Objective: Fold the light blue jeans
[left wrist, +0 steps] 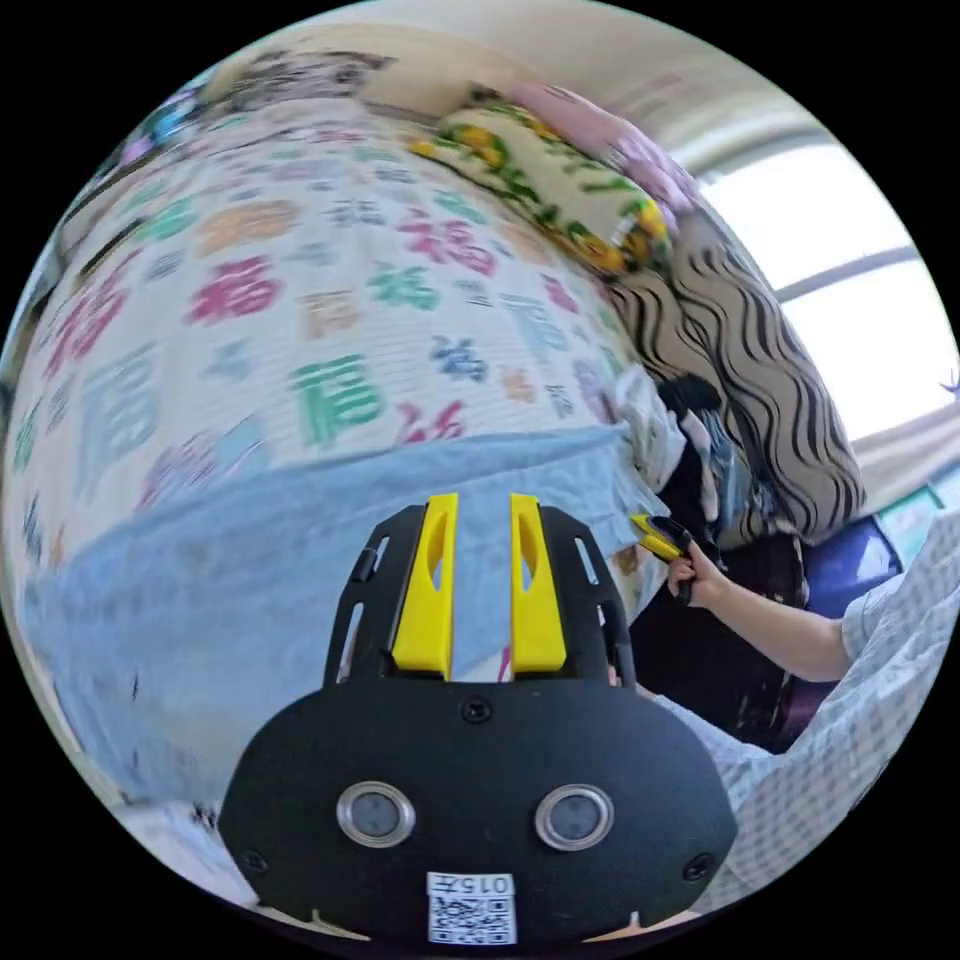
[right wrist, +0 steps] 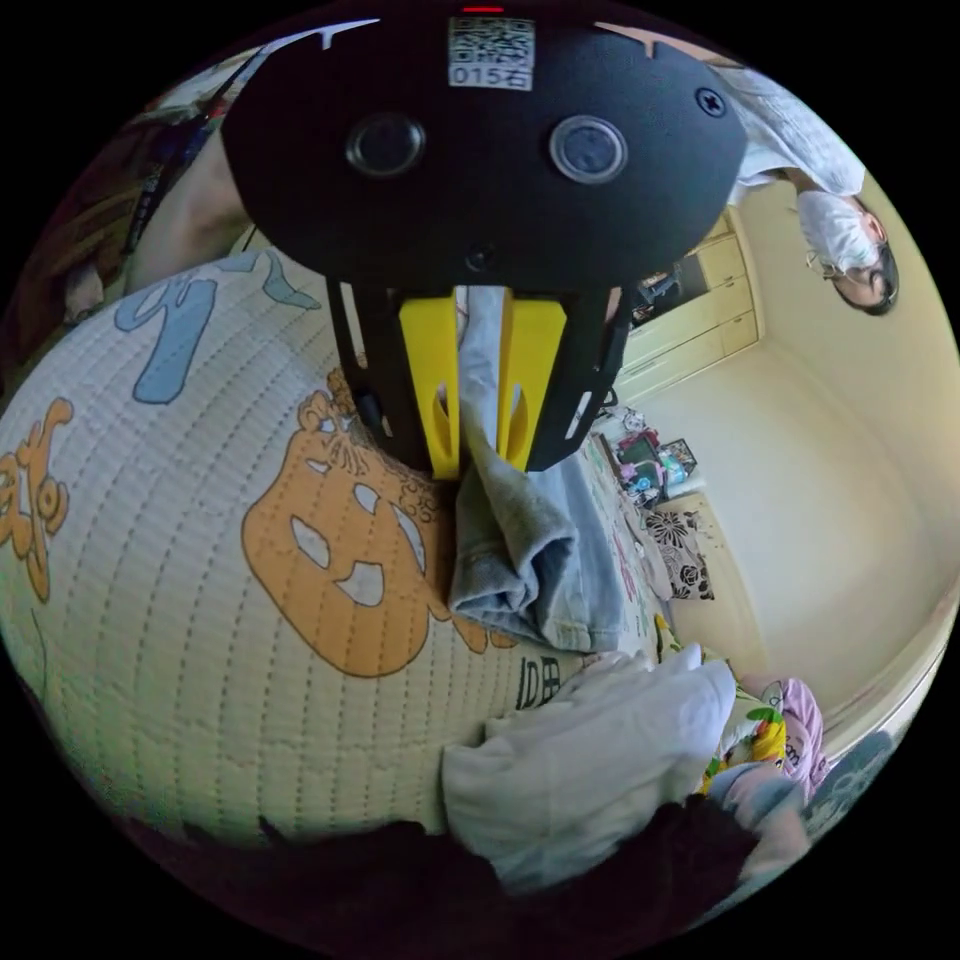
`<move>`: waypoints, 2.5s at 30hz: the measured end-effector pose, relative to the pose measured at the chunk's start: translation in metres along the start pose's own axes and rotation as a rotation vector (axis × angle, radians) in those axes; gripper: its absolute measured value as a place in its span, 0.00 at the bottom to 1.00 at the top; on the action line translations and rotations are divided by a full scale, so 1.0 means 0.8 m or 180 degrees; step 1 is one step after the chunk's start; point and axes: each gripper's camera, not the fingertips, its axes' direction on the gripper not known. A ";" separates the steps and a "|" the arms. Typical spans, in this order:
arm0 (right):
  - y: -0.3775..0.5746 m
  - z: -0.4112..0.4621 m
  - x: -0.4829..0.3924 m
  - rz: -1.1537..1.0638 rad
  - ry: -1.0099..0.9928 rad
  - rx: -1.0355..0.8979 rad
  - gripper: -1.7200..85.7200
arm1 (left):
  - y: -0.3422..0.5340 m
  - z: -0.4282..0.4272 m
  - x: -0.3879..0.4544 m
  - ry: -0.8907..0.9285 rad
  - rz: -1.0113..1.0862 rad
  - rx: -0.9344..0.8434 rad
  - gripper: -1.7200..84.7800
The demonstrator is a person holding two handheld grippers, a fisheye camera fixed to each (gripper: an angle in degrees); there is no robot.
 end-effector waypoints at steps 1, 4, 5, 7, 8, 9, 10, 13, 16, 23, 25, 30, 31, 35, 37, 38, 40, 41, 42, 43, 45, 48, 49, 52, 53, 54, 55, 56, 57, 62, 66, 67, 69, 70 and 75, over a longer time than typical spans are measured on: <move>0.002 0.001 0.007 0.0022 -0.0090 -0.0005 0.08 | -0.039 0.052 0.033 0.0160 0.0293 -0.0173 0.13; 0.012 0.003 0.020 0.0040 -0.0138 0.0045 0.06 | -0.119 0.170 0.123 0.0463 0.1002 -0.0660 0.15; 0.017 0.003 0.024 0.0029 -0.0160 0.0064 0.05 | -0.142 0.214 0.159 0.0475 0.1285 -0.0838 0.16; 0.023 0.004 0.031 0.0020 -0.0222 0.0069 0.05 | -0.167 0.277 0.208 0.0299 0.1653 -0.1109 0.17; 0.026 0.005 0.038 0.0040 -0.0287 0.0054 0.05 | -0.179 0.315 0.235 0.0205 0.1847 -0.1268 0.18; 0.028 0.006 0.041 0.0058 -0.0323 0.0042 0.04 | -0.183 0.332 0.247 0.0172 0.1930 -0.1335 0.18; 0.031 0.008 0.047 0.0085 -0.0381 0.0014 0.05 | -0.190 0.363 0.267 0.0110 0.2071 -0.1427 0.18; 0.039 0.016 0.054 0.0048 -0.0383 -0.0062 0.07 | -0.197 0.426 0.301 -0.0029 0.2296 -0.1630 0.18; 0.049 0.026 0.051 -0.0128 -0.0260 -0.0138 0.08 | -0.198 0.461 0.314 -0.0225 0.2477 -0.1802 0.15; 0.111 0.049 0.014 -0.0844 0.0013 -0.0069 0.10 | -0.198 0.450 0.295 0.0574 0.2285 -0.1795 0.02; 0.133 0.053 0.001 -0.1054 0.0113 -0.0078 0.10 | -0.195 0.430 0.296 0.0717 0.2378 -0.1676 0.02; 0.182 0.059 -0.015 -0.1302 0.0131 0.0012 0.09 | -0.197 0.368 0.308 0.1100 0.2705 -0.1376 0.02; 0.193 0.054 -0.019 -0.1378 0.0149 0.0111 0.09 | -0.200 0.353 0.315 0.1254 0.2788 -0.1292 0.02; 0.232 0.022 -0.053 -0.1749 0.0432 0.0607 0.08 | -0.211 0.306 0.357 0.1802 0.3085 -0.0868 0.02; 0.251 0.006 -0.072 -0.1880 0.0526 0.0872 0.07 | -0.216 0.282 0.374 0.2111 0.3165 -0.0608 0.02; 0.267 -0.001 -0.087 -0.2020 0.0581 0.1025 0.07 | -0.218 0.262 0.380 0.2306 0.3214 -0.0418 0.02; 0.295 0.002 -0.114 -0.2319 0.0711 0.1137 0.06 | -0.218 0.226 0.377 0.2490 0.3271 -0.0126 0.02; 0.315 0.016 -0.133 -0.2547 0.0802 0.1110 0.05 | -0.215 0.199 0.365 0.2568 0.3289 0.0060 0.02; 0.325 0.027 -0.141 -0.2657 0.0829 0.1059 0.05 | -0.213 0.185 0.355 0.2603 0.3284 0.0148 0.02; 0.344 0.056 -0.155 -0.2856 0.0810 0.0877 0.04 | -0.208 0.158 0.327 0.2683 0.3240 0.0289 0.02; 0.372 0.110 -0.169 -0.3076 0.0685 0.0557 0.04 | -0.199 0.118 0.268 0.2828 0.3038 0.0434 0.02; 0.422 0.226 -0.180 -0.3376 0.0425 0.0051 0.04 | -0.171 0.046 0.149 0.2854 0.2659 0.0591 0.02; 0.443 0.277 -0.180 -0.3501 0.0319 -0.0149 0.03 | -0.152 0.016 0.100 0.2777 0.2521 0.0660 0.02; 0.492 0.413 -0.169 -0.3635 0.0129 -0.0679 0.03 | -0.098 -0.048 -0.023 0.2590 0.2115 0.0644 0.02; 0.512 0.470 -0.160 -0.3641 0.0091 -0.0937 0.03 | -0.076 -0.069 -0.072 0.2520 0.1940 0.0597 0.02; 0.523 0.498 -0.156 -0.3646 0.0095 -0.1064 0.03 | -0.066 -0.079 -0.095 0.2507 0.1855 0.0557 0.02; 0.547 0.553 -0.145 -0.3741 0.0143 -0.1266 0.03 | -0.044 -0.095 -0.139 0.2479 0.1687 0.0465 0.02; 0.574 0.608 -0.133 -0.3905 0.0280 -0.1462 0.03 | -0.023 -0.110 -0.179 0.2432 0.1537 0.0401 0.02; 0.587 0.637 -0.126 -0.3970 0.0376 -0.1564 0.03 | -0.012 -0.116 -0.197 0.2402 0.1460 0.0370 0.02; 0.685 0.882 -0.035 -0.4633 0.1730 -0.2067 0.04 | 0.082 -0.159 -0.346 0.1632 0.0243 0.0298 0.01; 0.721 0.989 0.014 -0.4608 0.2265 -0.2751 0.05 | 0.150 -0.226 -0.380 0.1192 -0.0173 0.0717 0.01; 0.732 1.006 0.020 -0.4663 0.2195 -0.2926 0.05 | 0.173 -0.250 -0.384 0.1102 -0.0321 0.0867 0.01; 0.745 1.021 0.023 -0.4766 0.2134 -0.3088 0.05 | 0.207 -0.281 -0.385 0.0917 -0.0611 0.1016 0.02; 0.750 1.030 0.022 -0.4806 0.2087 -0.3203 0.06 | 0.233 -0.298 -0.382 0.0841 -0.0827 0.1141 0.02; 0.716 1.076 -0.011 -0.4720 0.2035 -0.2963 0.08 | 0.315 -0.310 -0.335 0.0411 -0.1447 0.1057 0.11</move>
